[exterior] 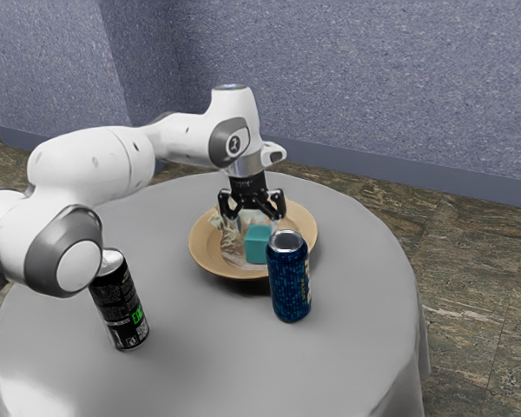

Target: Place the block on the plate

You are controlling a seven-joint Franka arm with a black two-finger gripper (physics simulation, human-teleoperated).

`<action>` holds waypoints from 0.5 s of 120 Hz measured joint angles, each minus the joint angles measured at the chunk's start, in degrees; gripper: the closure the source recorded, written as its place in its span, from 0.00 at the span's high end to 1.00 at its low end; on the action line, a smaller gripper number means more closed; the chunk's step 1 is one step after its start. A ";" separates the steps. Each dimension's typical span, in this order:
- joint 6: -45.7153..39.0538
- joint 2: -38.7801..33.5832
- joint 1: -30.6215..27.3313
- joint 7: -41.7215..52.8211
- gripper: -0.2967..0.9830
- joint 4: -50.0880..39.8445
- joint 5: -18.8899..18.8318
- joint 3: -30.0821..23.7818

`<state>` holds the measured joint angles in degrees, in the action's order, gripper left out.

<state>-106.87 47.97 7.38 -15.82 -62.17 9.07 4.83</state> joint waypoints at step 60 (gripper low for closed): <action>9.41 -5.42 0.68 1.43 0.76 -0.26 -1.49 0.20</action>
<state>-97.46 42.55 8.07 -14.40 -62.43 7.58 5.03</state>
